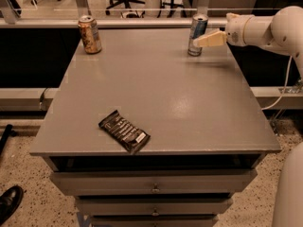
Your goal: Move redbull can near rxbar chocolate
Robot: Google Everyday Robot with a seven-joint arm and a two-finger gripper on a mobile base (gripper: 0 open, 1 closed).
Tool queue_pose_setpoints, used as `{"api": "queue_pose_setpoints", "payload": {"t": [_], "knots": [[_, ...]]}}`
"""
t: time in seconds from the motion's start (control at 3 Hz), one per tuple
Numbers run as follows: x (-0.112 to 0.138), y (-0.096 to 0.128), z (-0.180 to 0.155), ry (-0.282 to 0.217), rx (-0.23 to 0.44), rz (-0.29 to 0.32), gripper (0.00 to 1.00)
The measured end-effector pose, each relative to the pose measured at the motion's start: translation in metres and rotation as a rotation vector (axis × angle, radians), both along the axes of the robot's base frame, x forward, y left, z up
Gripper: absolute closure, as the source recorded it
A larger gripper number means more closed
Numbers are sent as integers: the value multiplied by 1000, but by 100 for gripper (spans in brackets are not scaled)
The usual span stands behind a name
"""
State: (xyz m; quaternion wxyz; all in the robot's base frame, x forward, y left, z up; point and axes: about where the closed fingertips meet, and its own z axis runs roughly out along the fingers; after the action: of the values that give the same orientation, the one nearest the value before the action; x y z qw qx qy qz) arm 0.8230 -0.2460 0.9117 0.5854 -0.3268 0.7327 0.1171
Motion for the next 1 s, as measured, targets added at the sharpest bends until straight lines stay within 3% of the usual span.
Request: {"api": "queue_pose_setpoints", "payload": {"t": [0.67, 1.0], "knots": [[1, 30, 1, 47, 168, 69, 0], [-2, 41, 0, 70, 214, 94, 17]]}}
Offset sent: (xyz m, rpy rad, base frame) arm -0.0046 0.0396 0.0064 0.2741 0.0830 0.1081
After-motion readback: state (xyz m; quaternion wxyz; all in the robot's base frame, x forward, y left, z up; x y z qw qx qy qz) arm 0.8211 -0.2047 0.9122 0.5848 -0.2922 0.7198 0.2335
